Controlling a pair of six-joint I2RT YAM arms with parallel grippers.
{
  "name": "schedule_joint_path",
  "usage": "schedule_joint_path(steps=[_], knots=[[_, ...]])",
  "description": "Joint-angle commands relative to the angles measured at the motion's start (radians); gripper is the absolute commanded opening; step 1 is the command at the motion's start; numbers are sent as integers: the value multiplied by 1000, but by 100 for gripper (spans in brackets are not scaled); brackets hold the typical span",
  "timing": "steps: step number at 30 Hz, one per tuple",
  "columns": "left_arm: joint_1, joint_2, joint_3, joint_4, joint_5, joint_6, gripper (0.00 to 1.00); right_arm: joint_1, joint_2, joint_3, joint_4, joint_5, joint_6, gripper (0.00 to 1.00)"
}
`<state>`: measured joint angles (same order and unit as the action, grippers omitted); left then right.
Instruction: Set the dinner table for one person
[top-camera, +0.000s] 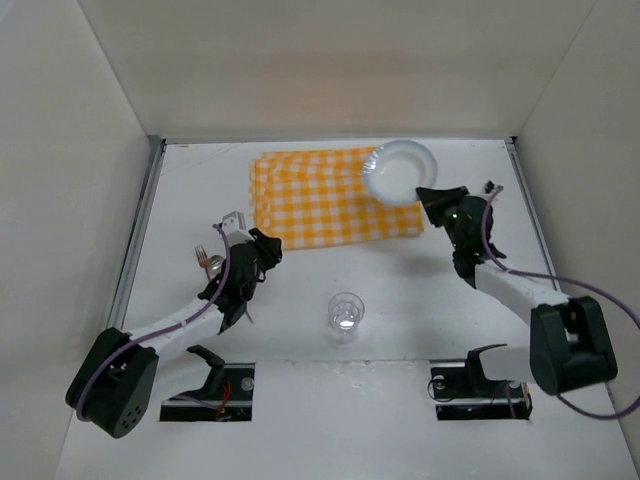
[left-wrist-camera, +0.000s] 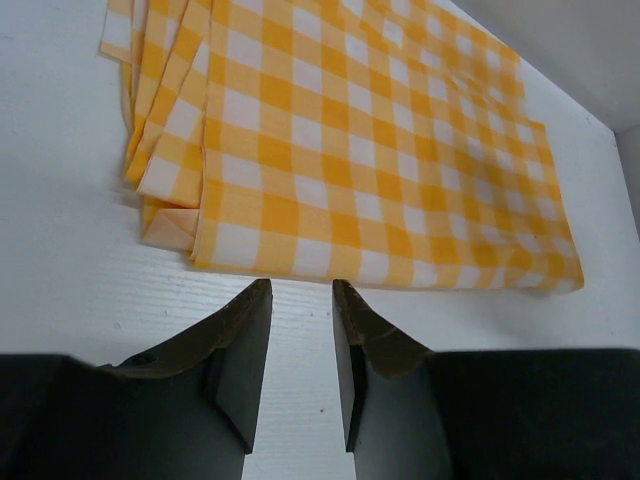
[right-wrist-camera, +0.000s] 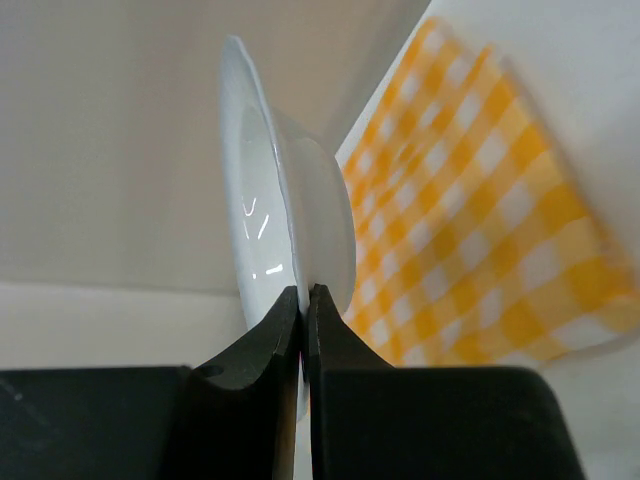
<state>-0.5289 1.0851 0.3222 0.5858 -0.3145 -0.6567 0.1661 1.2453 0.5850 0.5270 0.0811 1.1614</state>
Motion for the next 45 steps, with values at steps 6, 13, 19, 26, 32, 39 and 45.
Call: schedule_joint_path(steps=[6,13,19,26,32,39,45], knots=[[11,5,6,31,-14,2,25,189,357,301,218,-58,109,2],[5,82,46,-13,-15,0,10,232,566,423,257,-58,178,2],[-10,144,84,-52,-14,0,5,267,663,470,258,-43,196,3],[-42,219,133,-95,-9,12,6,296,730,472,294,-18,256,3],[-50,233,143,-99,-15,19,6,322,706,409,288,63,248,6],[-36,239,146,-115,-31,25,7,324,691,349,251,109,248,49],[-32,231,143,-127,-63,34,7,325,534,273,134,167,134,70]])
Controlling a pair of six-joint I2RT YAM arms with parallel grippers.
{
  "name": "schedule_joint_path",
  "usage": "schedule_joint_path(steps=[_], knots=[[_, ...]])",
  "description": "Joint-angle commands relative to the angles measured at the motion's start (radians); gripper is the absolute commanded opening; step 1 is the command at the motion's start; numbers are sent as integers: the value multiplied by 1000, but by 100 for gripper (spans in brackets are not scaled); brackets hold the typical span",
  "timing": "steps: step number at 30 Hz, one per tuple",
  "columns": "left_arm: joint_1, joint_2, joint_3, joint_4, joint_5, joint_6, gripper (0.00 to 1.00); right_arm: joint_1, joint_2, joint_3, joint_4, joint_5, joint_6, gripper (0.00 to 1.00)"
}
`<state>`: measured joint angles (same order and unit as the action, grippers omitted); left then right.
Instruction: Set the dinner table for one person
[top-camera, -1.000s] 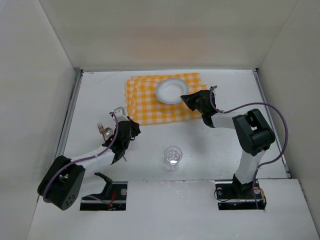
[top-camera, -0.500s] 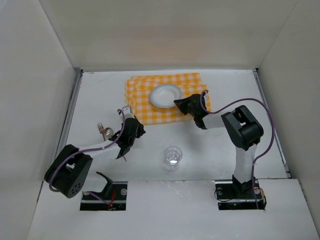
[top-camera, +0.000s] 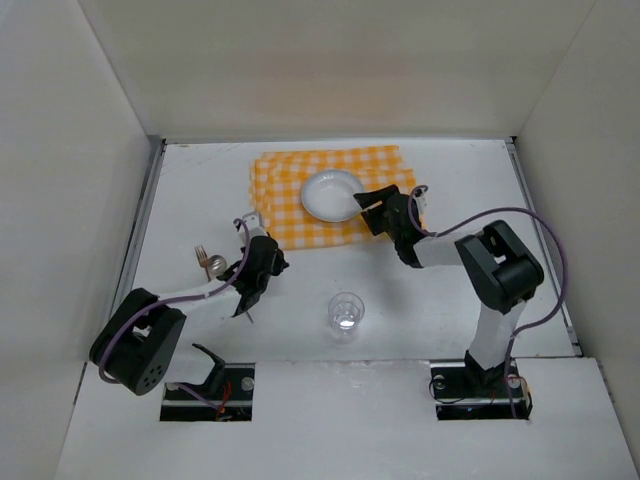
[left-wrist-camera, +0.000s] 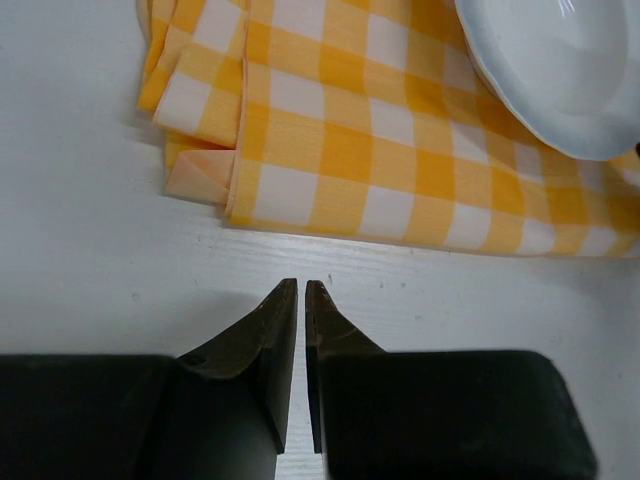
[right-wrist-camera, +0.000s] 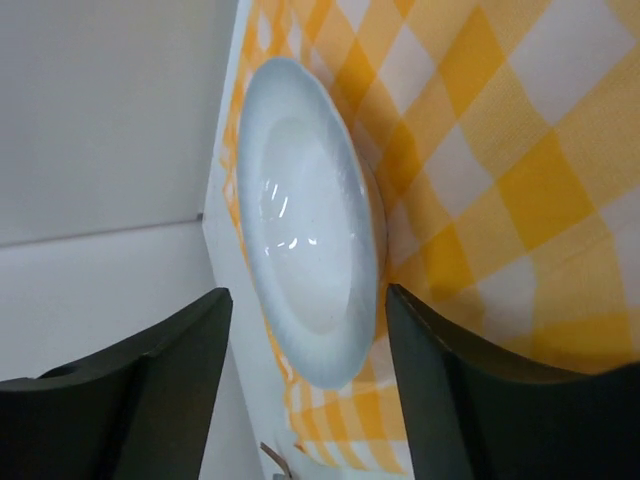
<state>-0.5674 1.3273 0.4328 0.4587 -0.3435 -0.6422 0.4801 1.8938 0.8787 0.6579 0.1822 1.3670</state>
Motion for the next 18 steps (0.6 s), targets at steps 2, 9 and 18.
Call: schedule_joint_path(steps=[2,9,18], knots=[[-1,-4,37,0,-34,19,7,16,-185,-50,-61,89,-135,75],[-16,76,67,0,-31,10,8,106,-470,-165,-311,118,-480,59],[1,170,107,-6,-12,6,8,485,-771,-172,-802,234,-802,34]])
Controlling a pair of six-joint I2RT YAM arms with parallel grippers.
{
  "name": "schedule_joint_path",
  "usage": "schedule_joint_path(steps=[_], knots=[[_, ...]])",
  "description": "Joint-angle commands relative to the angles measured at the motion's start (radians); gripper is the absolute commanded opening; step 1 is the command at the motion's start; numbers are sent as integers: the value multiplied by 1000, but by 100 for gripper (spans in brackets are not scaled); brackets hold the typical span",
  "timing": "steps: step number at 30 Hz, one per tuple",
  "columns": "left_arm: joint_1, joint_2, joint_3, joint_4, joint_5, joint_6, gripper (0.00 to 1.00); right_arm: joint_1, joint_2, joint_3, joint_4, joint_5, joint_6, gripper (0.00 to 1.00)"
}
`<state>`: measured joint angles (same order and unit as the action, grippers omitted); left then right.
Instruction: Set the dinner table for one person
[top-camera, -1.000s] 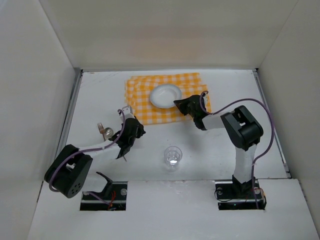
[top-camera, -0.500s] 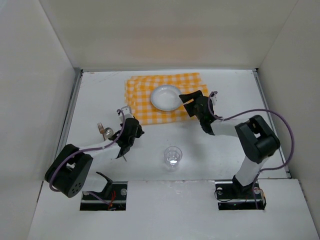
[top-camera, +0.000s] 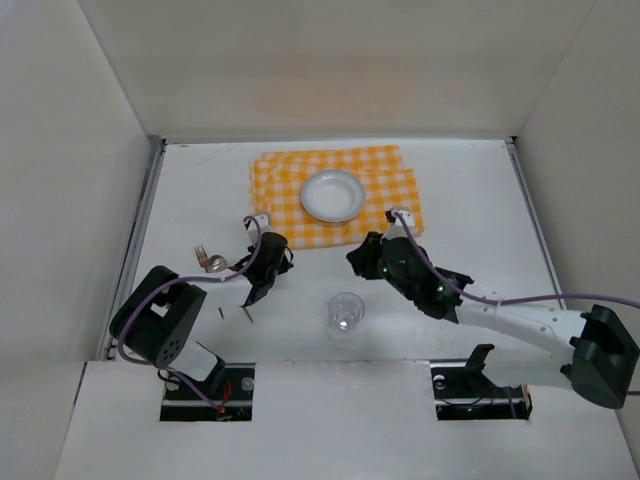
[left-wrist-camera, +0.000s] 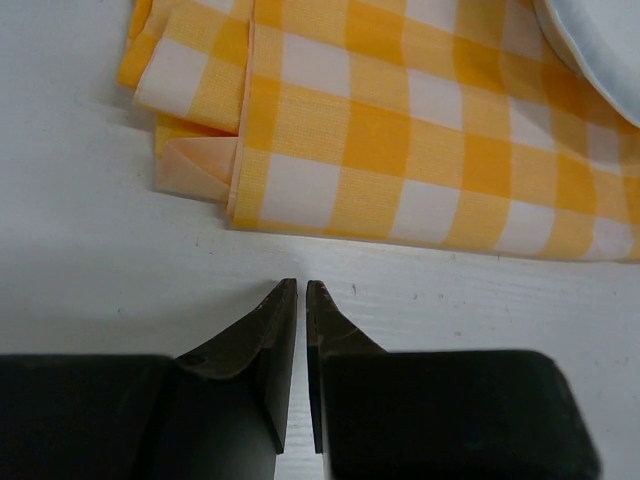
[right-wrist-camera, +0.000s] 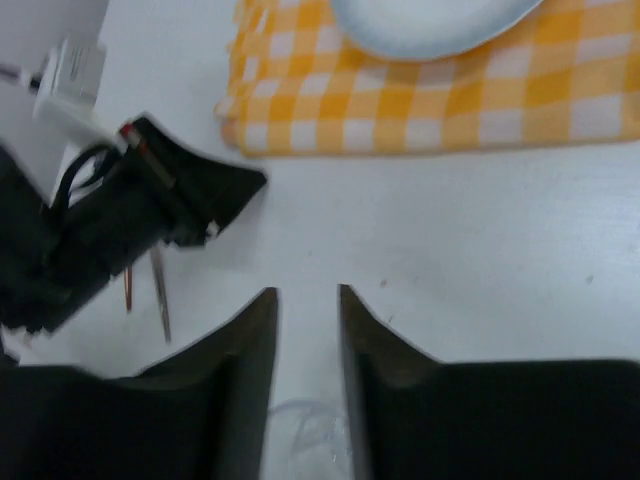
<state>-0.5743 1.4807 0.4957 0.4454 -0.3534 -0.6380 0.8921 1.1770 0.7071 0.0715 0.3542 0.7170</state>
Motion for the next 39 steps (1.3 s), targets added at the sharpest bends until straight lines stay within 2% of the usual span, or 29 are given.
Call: schedule_joint_path(steps=[1,2,5,14,16,19,24,26,28,34,39], knots=[[9,26,49,6,-2,1,8,96,-66,2,-237,58,-162,43],[12,33,52,6,-5,1,8,130,-80,5,-271,55,-168,54],[30,61,66,6,-15,-2,8,164,-85,9,-318,58,-171,65],[104,127,107,-4,-44,-11,8,198,41,32,-337,3,-202,62],[113,133,109,-8,-58,-14,8,207,79,46,-337,2,-208,60],[124,136,109,-17,-85,-12,8,212,111,55,-328,3,-214,51],[135,130,109,-28,-93,-15,8,213,116,77,-326,43,-215,21],[133,116,104,-33,-87,-22,8,213,95,80,-329,74,-211,12],[121,67,86,-39,-81,-37,11,213,67,89,-332,88,-214,9],[113,-154,-2,-103,-94,-132,35,120,18,163,-302,83,-237,6],[126,-117,58,-145,-78,-154,44,-50,111,287,-225,71,-300,6]])
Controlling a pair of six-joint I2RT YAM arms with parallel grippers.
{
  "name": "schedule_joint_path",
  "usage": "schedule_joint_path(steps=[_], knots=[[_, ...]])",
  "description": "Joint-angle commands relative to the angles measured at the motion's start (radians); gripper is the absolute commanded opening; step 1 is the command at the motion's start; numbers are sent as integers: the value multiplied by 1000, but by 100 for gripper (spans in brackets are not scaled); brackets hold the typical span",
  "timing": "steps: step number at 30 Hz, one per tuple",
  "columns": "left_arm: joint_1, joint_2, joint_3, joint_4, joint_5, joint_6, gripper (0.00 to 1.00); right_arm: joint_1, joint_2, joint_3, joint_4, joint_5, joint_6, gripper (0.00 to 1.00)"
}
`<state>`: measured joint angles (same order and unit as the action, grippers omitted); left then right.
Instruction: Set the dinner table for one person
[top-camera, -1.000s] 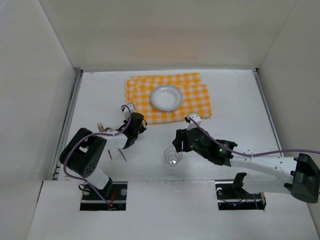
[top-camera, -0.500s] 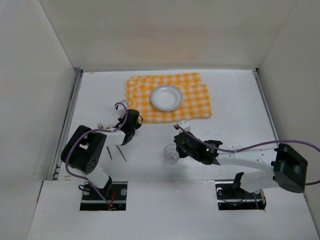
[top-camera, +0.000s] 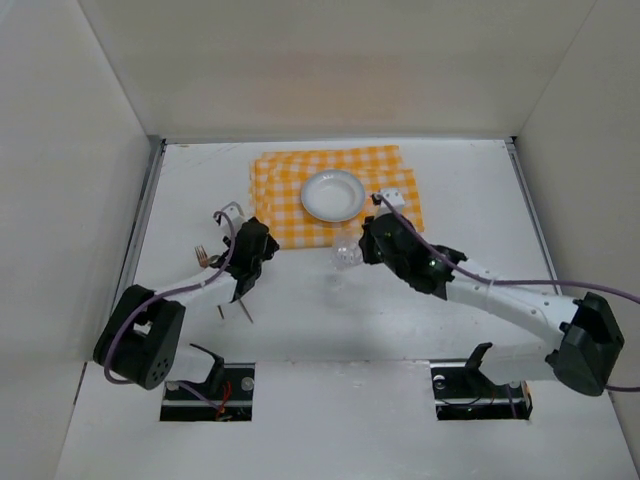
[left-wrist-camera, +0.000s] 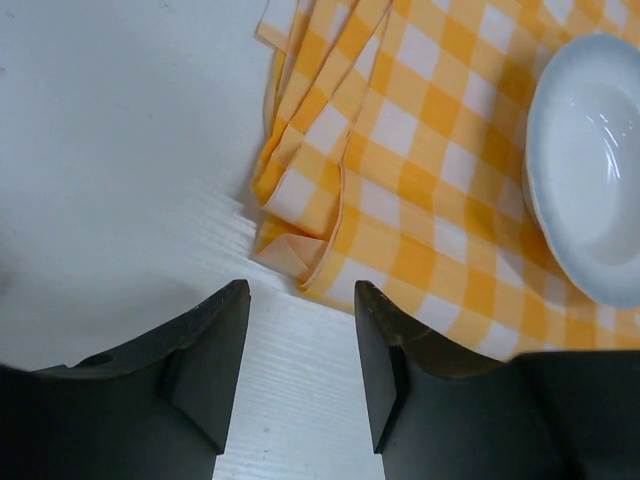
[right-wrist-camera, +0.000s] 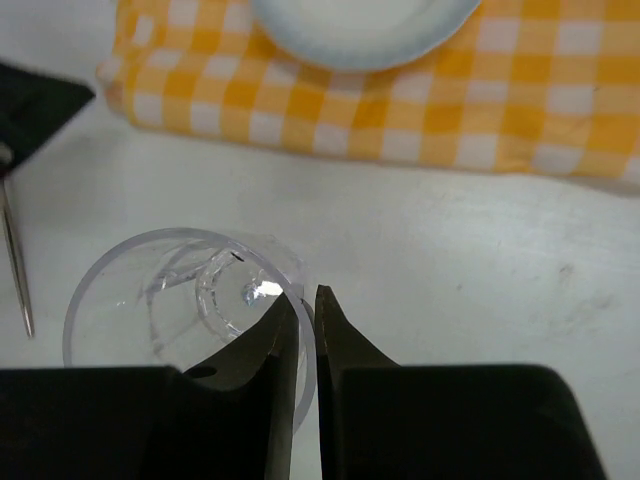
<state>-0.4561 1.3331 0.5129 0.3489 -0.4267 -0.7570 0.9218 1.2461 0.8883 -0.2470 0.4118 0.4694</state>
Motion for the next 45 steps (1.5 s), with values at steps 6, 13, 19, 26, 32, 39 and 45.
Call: schedule_joint_path(steps=[6,13,19,26,32,39,45], knots=[[33,191,142,-37,9,-24,36,-315,226,290,149,13,-84,6],[58,294,205,-24,19,-31,15,-507,444,506,138,-2,-74,6],[92,343,240,-24,2,-33,1,-577,619,649,127,-2,-51,6],[136,385,273,-24,0,-25,0,-610,768,814,63,-7,-54,6],[133,364,253,-34,-4,-25,14,-611,840,890,17,16,-63,6],[81,206,185,-47,-61,10,39,-624,901,959,-52,12,-66,7],[35,-56,102,-148,-161,54,43,-624,929,966,-67,4,-72,8]])
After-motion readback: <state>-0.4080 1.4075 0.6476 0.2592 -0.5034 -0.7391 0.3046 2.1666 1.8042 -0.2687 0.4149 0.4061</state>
